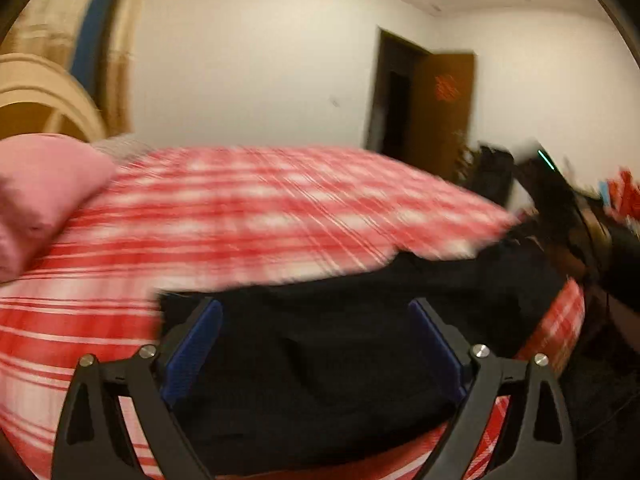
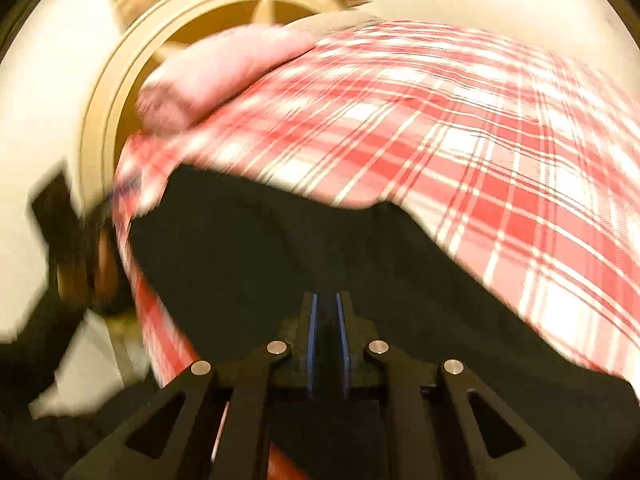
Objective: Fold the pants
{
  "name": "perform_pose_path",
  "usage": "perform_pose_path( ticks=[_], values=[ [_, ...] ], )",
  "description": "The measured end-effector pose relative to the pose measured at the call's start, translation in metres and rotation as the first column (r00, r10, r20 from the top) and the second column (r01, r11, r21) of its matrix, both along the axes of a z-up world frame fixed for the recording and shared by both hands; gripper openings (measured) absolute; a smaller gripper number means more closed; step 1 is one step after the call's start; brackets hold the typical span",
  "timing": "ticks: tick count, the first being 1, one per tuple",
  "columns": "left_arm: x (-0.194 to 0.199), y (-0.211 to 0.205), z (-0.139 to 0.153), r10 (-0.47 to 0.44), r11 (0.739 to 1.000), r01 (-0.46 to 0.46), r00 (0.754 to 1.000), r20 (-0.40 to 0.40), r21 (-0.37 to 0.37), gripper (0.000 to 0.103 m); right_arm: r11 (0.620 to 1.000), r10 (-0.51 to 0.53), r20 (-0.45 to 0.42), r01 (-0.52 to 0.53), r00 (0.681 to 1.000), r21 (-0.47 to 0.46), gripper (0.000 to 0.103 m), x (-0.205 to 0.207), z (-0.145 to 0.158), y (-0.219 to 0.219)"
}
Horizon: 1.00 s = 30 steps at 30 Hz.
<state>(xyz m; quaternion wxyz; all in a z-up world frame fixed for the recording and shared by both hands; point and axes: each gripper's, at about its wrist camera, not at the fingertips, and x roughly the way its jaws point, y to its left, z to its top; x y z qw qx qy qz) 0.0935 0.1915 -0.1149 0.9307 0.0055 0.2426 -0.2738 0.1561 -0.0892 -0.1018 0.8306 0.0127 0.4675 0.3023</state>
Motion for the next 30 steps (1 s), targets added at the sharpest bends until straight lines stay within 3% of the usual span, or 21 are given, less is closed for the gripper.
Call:
perform_pose_path(
  ticks=[1,3,8,10,11,16,19,20,23,25,27,30],
  values=[
    [0.000,-0.014,-0.008,-0.032,0.999,0.033,0.999,-0.014,0.022,0.096,0.999,-0.026,-0.020,0.026,0.999,0.022,0.015,0.014,-0.005,0.002],
    [-0.002,-0.030,-0.021,-0.061,0.996,0.063,0.997,-0.039,0.060,0.096,0.993,-0.080,-0.089,0.087,0.993,0.076,0.033,0.045,-0.017,0.002],
    [-0.010,-0.042,-0.051,-0.103,0.978,0.128,0.983,-0.151,0.164,0.095,0.977,-0.136,-0.210,0.167,0.968,0.136,0.035,0.095,-0.048,0.006],
    [-0.019,-0.041,-0.053,-0.120,0.968,0.143,0.985,-0.121,0.206,0.096,0.974,-0.177,-0.243,0.205,0.954,0.094,0.022,0.109,-0.059,0.007],
    [-0.020,-0.039,-0.053,-0.125,0.967,0.148,0.985,-0.122,0.209,0.096,0.974,-0.192,-0.246,0.214,0.950,0.069,0.010,0.112,-0.062,0.008],
    [-0.018,-0.036,-0.045,-0.110,0.976,0.134,0.983,-0.144,0.172,0.096,0.969,-0.212,-0.249,0.237,0.945,0.075,0.008,0.126,-0.074,0.004],
    [-0.023,-0.041,-0.033,-0.088,0.981,0.109,0.987,-0.132,0.160,0.095,0.972,-0.198,-0.210,0.220,0.957,0.084,0.009,0.111,-0.061,-0.002],
    [-0.027,-0.044,-0.027,-0.094,0.981,0.112,0.989,-0.115,0.157,0.095,0.971,-0.203,-0.185,0.223,0.961,0.090,0.013,0.097,-0.052,-0.010],
    [-0.036,-0.064,-0.008,-0.144,0.974,0.153,0.987,-0.066,0.167,0.095,0.962,-0.220,-0.141,0.239,0.965,0.133,0.037,0.053,-0.030,-0.050],
    [-0.038,-0.089,0.002,-0.207,0.961,0.212,0.977,-0.042,0.175,0.095,0.951,-0.259,-0.110,0.273,0.960,0.143,0.039,0.021,-0.019,-0.083],
    [-0.036,-0.116,0.007,-0.262,0.946,0.264,0.964,-0.036,0.190,0.094,0.929,-0.328,-0.081,0.337,0.941,0.150,0.039,-0.019,-0.008,-0.131],
    [-0.038,-0.160,0.008,-0.339,0.915,0.339,0.940,-0.038,0.220,0.086,0.864,-0.479,-0.051,0.481,0.876,0.153,0.039,-0.072,0.001,-0.205]
  ],
)
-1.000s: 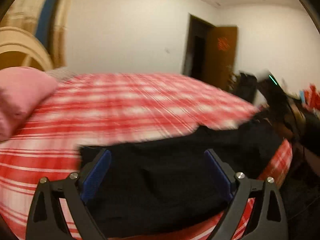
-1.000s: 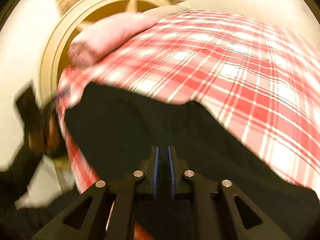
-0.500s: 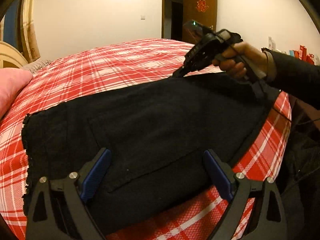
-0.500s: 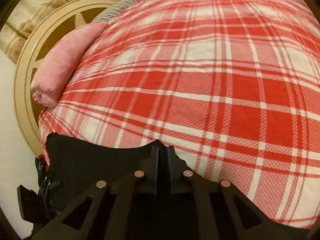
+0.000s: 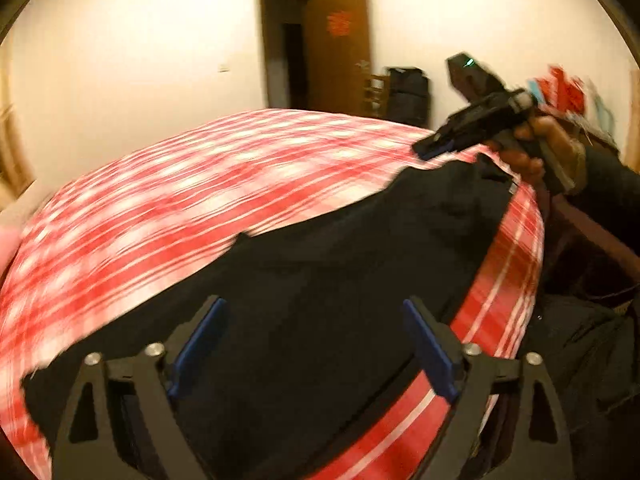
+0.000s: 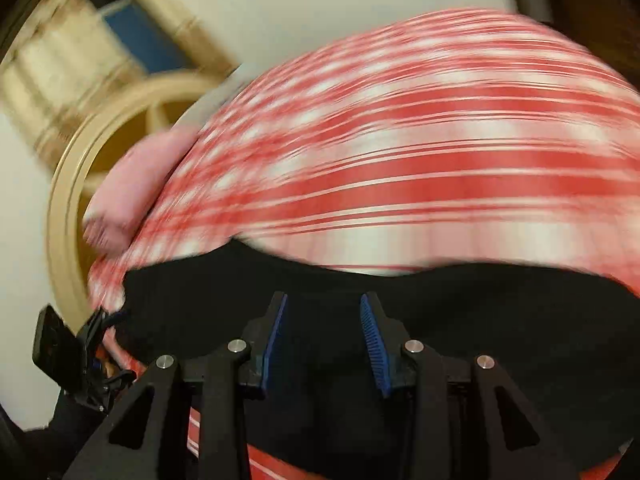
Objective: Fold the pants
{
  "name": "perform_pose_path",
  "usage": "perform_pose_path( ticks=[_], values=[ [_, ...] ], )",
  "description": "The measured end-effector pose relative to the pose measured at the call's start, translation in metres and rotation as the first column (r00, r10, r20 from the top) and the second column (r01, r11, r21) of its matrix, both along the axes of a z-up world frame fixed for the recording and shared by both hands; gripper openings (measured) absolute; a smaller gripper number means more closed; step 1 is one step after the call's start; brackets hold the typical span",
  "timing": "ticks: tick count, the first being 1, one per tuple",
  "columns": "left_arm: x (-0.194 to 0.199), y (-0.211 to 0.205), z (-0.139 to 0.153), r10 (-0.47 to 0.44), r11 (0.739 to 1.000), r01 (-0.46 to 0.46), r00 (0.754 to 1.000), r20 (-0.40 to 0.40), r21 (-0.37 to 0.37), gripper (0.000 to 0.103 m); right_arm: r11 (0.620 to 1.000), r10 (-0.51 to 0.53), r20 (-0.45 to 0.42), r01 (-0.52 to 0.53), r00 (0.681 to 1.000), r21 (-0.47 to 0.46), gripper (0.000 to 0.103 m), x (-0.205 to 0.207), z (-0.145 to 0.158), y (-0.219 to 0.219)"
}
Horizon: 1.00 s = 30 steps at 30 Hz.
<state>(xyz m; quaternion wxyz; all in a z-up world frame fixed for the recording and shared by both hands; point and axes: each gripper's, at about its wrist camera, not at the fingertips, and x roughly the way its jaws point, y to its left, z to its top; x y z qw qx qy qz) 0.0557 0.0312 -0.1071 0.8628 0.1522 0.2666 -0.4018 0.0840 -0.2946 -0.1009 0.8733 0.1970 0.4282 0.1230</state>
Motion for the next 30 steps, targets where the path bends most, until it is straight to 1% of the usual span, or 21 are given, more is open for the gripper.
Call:
perform_pose_path(
  ticks=[1,2,3,4,6,7,8,9,11,13,14,15,18,20,22,23,24,26,28,29,30],
  values=[
    [-0.001,-0.019,0.000,-0.032,0.999,0.032,0.999,0.000,0.012,0.084,0.996,-0.086,0.007,0.086,0.996,-0.005,0.039,-0.021,0.002,-0.033],
    [0.000,-0.032,-0.001,-0.058,0.998,0.058,0.998,-0.002,0.020,0.082,0.989,-0.145,0.010,0.145,0.989,-0.005,0.039,-0.035,0.002,-0.053],
    [-0.001,-0.047,-0.002,-0.087,0.996,0.087,0.996,-0.007,0.029,0.079,0.971,-0.239,0.011,0.239,0.971,-0.007,0.039,-0.054,0.002,-0.084],
    [-0.004,-0.067,-0.003,-0.125,0.991,0.126,0.992,-0.019,0.037,0.078,0.957,-0.291,0.007,0.291,0.957,-0.006,0.039,-0.065,0.001,-0.103],
    [-0.012,-0.092,-0.005,-0.170,0.984,0.171,0.985,-0.032,0.048,0.075,0.908,-0.418,-0.022,0.418,0.908,0.001,0.039,-0.088,-0.005,-0.147],
    [-0.017,-0.110,-0.008,-0.200,0.977,0.202,0.979,-0.036,0.069,0.073,0.880,-0.475,-0.039,0.475,0.879,0.005,0.039,-0.096,-0.009,-0.164],
    [-0.017,-0.118,-0.010,-0.214,0.973,0.216,0.976,-0.035,0.083,0.071,0.855,-0.518,-0.053,0.519,0.854,0.015,0.039,-0.103,-0.012,-0.180],
    [-0.017,-0.131,-0.013,-0.230,0.967,0.232,0.973,-0.033,0.101,0.069,0.840,-0.539,-0.058,0.542,0.840,0.038,0.039,-0.107,-0.015,-0.193],
    [-0.020,-0.149,-0.019,-0.256,0.957,0.259,0.966,-0.044,0.128,0.065,0.821,-0.562,-0.076,0.567,0.823,0.070,0.039,-0.106,-0.020,-0.208],
    [-0.017,-0.165,-0.026,-0.266,0.951,0.273,0.962,-0.063,0.143,0.058,0.829,-0.546,-0.102,0.554,0.832,0.078,0.039,-0.096,-0.024,-0.212],
    [-0.017,-0.166,-0.026,-0.270,0.949,0.278,0.960,-0.072,0.146,0.058,0.834,-0.536,-0.113,0.545,0.837,0.083,0.039,-0.088,-0.027,-0.211],
    [-0.014,-0.172,-0.031,-0.269,0.947,0.279,0.959,-0.085,0.157,0.058,0.833,-0.539,-0.128,0.549,0.832,0.061,0.039,-0.080,-0.030,-0.208],
    [-0.009,-0.184,-0.039,-0.274,0.942,0.291,0.954,-0.118,0.166,0.056,0.817,-0.566,-0.195,0.576,0.801,-0.005,0.039,-0.058,-0.043,-0.206],
    [-0.006,-0.190,-0.046,-0.277,0.940,0.299,0.950,-0.144,0.165,0.056,0.782,-0.613,-0.232,0.623,0.755,-0.040,0.039,-0.056,-0.052,-0.210],
    [-0.007,-0.192,-0.049,-0.283,0.938,0.302,0.951,-0.129,0.169,0.055,0.763,-0.637,-0.243,0.643,0.731,-0.064,0.039,-0.055,-0.056,-0.216],
    [-0.007,-0.193,-0.049,-0.286,0.938,0.304,0.950,-0.126,0.168,0.055,0.762,-0.640,-0.244,0.643,0.728,-0.078,0.037,-0.054,-0.058,-0.217],
    [-0.006,-0.194,-0.049,-0.287,0.938,0.306,0.949,-0.127,0.165,0.051,0.764,-0.639,-0.247,0.639,0.729,-0.091,0.024,-0.052,-0.059,-0.217],
    [-0.003,-0.193,-0.048,-0.292,0.938,0.312,0.947,-0.136,0.152,0.041,0.775,-0.627,-0.254,0.622,0.737,-0.107,0.002,-0.050,-0.060,-0.218],
    [0.001,-0.193,-0.046,-0.296,0.939,0.317,0.943,-0.153,0.136,0.021,0.784,-0.616,-0.240,0.613,0.750,-0.095,0.000,-0.050,-0.057,-0.219],
    [0.004,-0.193,-0.045,-0.300,0.939,0.322,0.939,-0.170,0.122,0.015,0.792,-0.606,-0.219,0.605,0.765,-0.079,0.000,-0.051,-0.051,-0.219],
    [0.006,-0.193,-0.044,-0.302,0.939,0.325,0.936,-0.183,0.113,0.013,0.798,-0.600,-0.199,0.599,0.775,-0.075,0.000,-0.051,-0.045,-0.216]
  ],
)
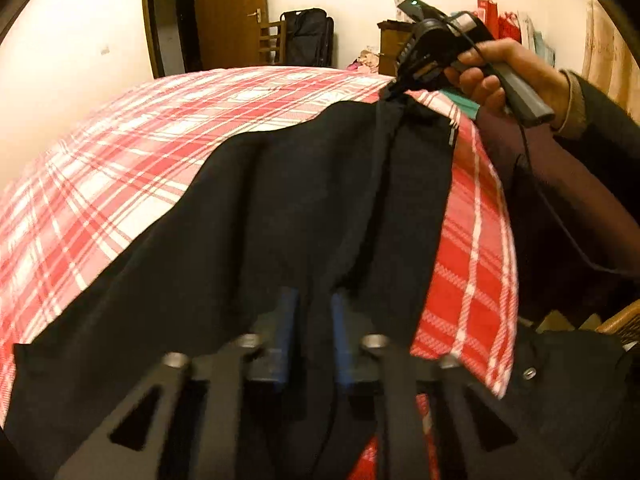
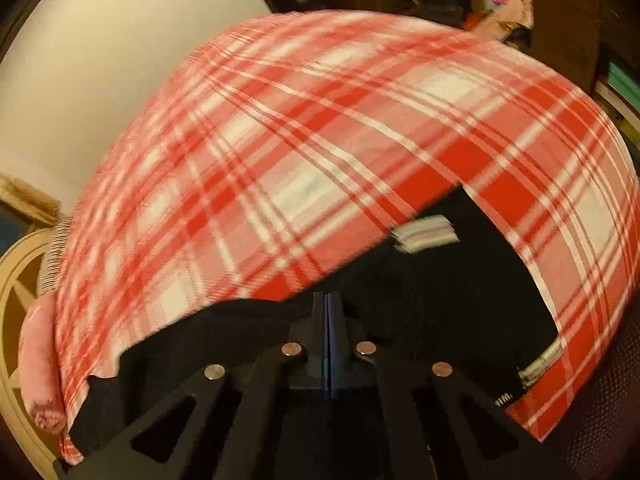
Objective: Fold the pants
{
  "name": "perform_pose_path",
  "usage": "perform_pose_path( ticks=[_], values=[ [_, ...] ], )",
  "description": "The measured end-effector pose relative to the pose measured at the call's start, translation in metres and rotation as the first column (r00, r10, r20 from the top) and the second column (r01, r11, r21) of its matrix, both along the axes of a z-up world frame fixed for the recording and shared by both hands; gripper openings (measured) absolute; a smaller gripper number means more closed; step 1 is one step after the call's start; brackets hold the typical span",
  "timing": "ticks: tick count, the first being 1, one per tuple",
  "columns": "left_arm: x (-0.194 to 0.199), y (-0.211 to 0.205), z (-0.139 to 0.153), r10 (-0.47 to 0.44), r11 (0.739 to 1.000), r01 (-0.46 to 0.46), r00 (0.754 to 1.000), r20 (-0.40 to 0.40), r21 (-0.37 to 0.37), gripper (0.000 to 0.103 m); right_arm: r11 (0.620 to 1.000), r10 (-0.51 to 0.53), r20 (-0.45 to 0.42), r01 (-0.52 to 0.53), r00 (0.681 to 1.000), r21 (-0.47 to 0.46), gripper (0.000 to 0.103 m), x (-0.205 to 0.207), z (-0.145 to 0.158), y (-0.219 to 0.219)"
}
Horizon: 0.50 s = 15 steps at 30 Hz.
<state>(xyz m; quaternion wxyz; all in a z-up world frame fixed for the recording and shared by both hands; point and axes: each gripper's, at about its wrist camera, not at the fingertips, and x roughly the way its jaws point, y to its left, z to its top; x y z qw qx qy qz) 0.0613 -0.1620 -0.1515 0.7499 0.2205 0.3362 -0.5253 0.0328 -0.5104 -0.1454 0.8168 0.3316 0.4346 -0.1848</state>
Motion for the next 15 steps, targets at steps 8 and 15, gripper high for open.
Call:
perform_pose_path(
  ticks=[8,15],
  values=[
    [-0.004,-0.001,0.000,0.005,1.000,-0.005,1.000,0.012,-0.001,0.011,0.995,0.103,0.103,-0.100,0.989,-0.030,0.001,0.004,0.056,0.015],
    [-0.003,-0.001,-0.002,-0.005,1.000,0.005,1.000,0.007,-0.024,0.011,1.000,-0.007,-0.149,0.008,0.989,0.002,0.072,0.012,0.017,-0.008]
  ],
)
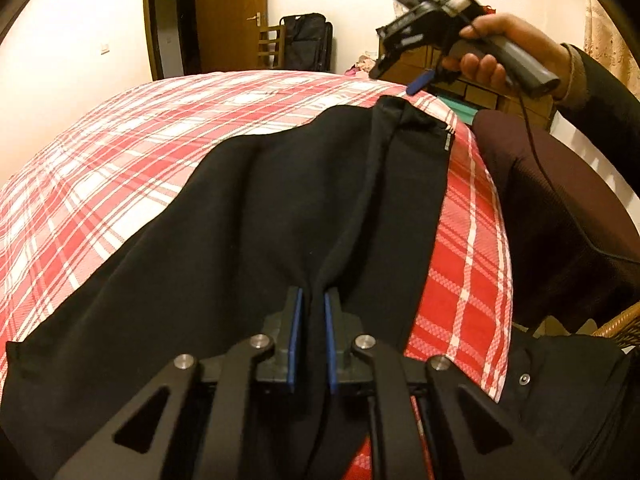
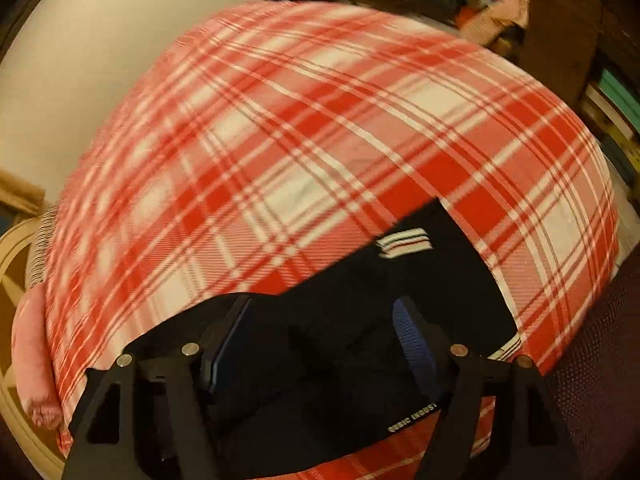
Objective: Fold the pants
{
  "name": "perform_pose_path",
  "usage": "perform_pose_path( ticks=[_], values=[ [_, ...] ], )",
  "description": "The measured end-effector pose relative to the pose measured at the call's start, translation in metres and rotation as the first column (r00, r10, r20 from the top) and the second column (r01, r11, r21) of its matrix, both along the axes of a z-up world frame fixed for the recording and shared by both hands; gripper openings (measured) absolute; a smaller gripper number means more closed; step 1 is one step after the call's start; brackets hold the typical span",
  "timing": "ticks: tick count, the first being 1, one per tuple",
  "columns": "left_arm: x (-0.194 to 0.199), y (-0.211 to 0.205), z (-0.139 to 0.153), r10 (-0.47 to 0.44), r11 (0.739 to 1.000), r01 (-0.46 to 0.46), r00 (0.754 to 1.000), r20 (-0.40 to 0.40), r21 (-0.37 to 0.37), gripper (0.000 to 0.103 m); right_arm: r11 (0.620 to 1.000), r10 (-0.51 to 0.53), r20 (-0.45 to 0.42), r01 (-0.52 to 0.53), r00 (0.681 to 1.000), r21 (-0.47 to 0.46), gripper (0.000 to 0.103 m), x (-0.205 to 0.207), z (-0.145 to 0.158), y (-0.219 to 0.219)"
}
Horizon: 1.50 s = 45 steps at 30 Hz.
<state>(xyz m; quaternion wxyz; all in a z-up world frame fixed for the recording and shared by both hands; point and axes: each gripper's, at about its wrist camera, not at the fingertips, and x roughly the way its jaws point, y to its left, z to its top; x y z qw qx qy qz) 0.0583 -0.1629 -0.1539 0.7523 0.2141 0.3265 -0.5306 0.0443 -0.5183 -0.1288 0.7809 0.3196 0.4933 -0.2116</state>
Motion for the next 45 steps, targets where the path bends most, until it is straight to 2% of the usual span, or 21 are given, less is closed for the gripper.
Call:
perform_pose_path(
  ticks=[2,4,5,8,9,11,13,15,16,20,23,26,28,30,33,36,38,42,45],
  values=[
    [-0.001,0.000,-0.001,-0.005,1.000,0.005,1.000,0.005,-0.005,0.011,0.999,-0.009,-0.046,0.007,0.999,-0.035,0.072,0.009,-0.004,-0.001],
    [-0.002,0.000,-0.001,-0.013,1.000,0.014,1.000,0.013,-0.011,0.011,0.998,-0.001,-0.094,-0.004,0.996,-0.057,0.063,0.023,-0.007,0.001],
    [-0.002,0.000,-0.001,-0.018,1.000,0.018,1.000,0.015,-0.014,0.011,0.999,-0.005,-0.123,-0.001,0.992,-0.054,0.055,0.031,-0.010,0.000],
    [-0.002,0.002,-0.001,-0.028,0.999,0.029,1.000,0.013,-0.028,0.011,0.997,-0.005,-0.196,-0.009,0.981,-0.071,0.044,0.050,-0.021,-0.004],
    [-0.001,0.003,-0.001,-0.030,0.999,0.031,0.999,0.012,-0.033,0.011,0.997,-0.010,-0.221,-0.008,0.975,-0.078,0.037,0.054,-0.026,-0.006],
    [-0.001,0.005,0.000,-0.035,0.998,0.036,0.999,0.007,-0.044,0.011,0.998,-0.003,-0.259,-0.014,0.966,-0.062,0.028,0.057,-0.037,-0.010],
    [0.000,0.006,0.000,-0.040,0.998,0.040,0.999,0.002,-0.052,0.011,0.996,0.011,-0.267,-0.035,0.964,-0.082,0.021,0.058,-0.035,-0.008],
    [0.001,0.007,0.000,-0.042,0.997,0.042,0.999,-0.006,-0.061,0.011,0.993,0.037,-0.264,-0.064,0.964,-0.095,0.007,0.059,-0.032,-0.004],
    [0.002,0.007,0.000,-0.040,0.997,0.039,0.999,-0.009,-0.067,0.011,0.991,0.048,-0.261,-0.078,0.964,-0.105,0.006,0.059,-0.030,-0.002],
    [0.005,0.013,0.003,-0.032,0.995,0.030,0.999,-0.021,-0.099,0.009,0.982,0.085,-0.181,-0.113,0.980,-0.153,0.004,0.058,-0.009,0.008],
    [0.006,0.016,0.005,-0.031,0.992,0.028,0.999,-0.025,-0.123,0.007,0.973,0.123,-0.015,-0.123,0.992,-0.195,0.004,0.056,0.032,0.015],
    [0.005,0.017,0.007,-0.028,0.990,0.025,0.999,-0.017,-0.137,0.007,0.967,0.172,0.194,-0.129,0.966,-0.218,0.004,0.043,0.080,0.026],
    [0.004,0.016,0.008,-0.024,0.990,0.022,1.000,-0.011,-0.141,0.006,0.964,0.190,0.279,-0.125,0.941,-0.233,0.004,0.033,0.101,0.037],
    [0.003,0.014,0.008,-0.025,0.990,0.024,1.000,-0.006,-0.138,0.006,0.969,0.173,0.318,-0.103,0.932,-0.224,0.004,0.017,0.104,0.042],
    [0.000,0.011,0.005,-0.031,0.993,0.032,0.999,0.010,-0.118,0.006,0.982,0.096,0.285,-0.044,0.954,-0.184,0.004,-0.001,0.073,0.026],
    [-0.008,0.004,0.003,-0.047,0.996,0.050,0.998,0.049,-0.078,0.006,0.999,-0.009,0.244,0.022,0.970,-0.047,0.004,-0.015,0.019,-0.009],
    [-0.015,-0.001,0.000,-0.056,0.997,0.060,0.995,0.081,-0.047,0.006,0.996,-0.077,0.229,0.065,0.970,0.060,0.005,-0.027,-0.018,-0.024],
    [-0.018,-0.006,-0.003,-0.061,0.998,0.063,0.992,0.107,-0.013,0.006,0.984,-0.139,0.241,0.107,0.961,0.142,0.006,-0.043,-0.044,-0.034],
    [-0.018,-0.008,-0.003,-0.065,0.998,0.066,0.992,0.105,-0.006,0.006,0.979,-0.177,0.232,0.147,0.957,0.141,0.006,-0.052,-0.047,-0.039]
  ],
)
